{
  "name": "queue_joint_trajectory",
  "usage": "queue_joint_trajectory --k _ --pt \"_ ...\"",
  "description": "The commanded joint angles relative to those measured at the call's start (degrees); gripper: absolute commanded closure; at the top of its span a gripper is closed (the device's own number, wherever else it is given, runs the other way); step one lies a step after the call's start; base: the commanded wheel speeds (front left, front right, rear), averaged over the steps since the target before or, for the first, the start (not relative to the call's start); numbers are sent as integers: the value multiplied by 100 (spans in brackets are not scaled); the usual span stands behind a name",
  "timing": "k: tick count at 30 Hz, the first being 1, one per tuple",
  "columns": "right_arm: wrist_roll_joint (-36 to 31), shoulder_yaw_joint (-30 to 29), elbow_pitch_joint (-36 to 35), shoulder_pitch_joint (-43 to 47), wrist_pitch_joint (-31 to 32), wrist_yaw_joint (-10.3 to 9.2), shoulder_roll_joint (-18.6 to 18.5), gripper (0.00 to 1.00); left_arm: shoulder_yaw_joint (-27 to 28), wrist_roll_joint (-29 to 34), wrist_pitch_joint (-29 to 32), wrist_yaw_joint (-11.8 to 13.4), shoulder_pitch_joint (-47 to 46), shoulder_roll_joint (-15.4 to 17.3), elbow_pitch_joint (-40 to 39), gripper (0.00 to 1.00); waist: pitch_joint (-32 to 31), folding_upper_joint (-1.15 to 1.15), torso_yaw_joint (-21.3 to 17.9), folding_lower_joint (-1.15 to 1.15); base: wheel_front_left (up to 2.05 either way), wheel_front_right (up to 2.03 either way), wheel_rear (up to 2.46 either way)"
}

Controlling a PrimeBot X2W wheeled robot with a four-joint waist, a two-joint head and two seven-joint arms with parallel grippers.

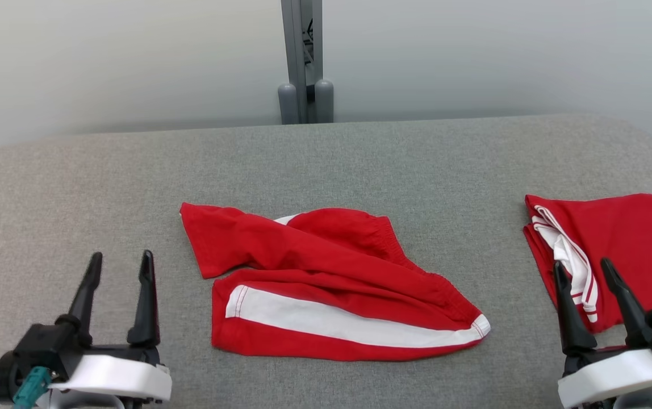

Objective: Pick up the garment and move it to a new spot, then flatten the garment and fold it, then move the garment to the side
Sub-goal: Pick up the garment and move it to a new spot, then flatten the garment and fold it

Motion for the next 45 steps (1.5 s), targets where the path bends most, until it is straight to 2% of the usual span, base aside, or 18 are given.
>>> queue_joint_trajectory --k 1,13,37,40,45 --pt "5 3 -59 132 50 2 -30 0 -46 34 -28 -19 112 3 2 0 -103 0 7 0 0 0 0" --pt "146 56 -244 376 159 2 -26 0 -119 55 140 52 195 120 62 0 -148 0 16 0 0 0 0" --pt "242 32 -263 354 118 2 -25 0 -193 -25 246 145 177 126 -55 0 -147 0 28 0 0 0 0" --pt "264 15 -285 352 120 2 -23 0 -332 26 363 44 -38 119 -60 0 -105 0 82 0 0 0 0" --pt "233 134 -295 193 157 2 -27 0 -722 -85 929 -212 -339 37 224 0 125 0 24 0 0 0 0"
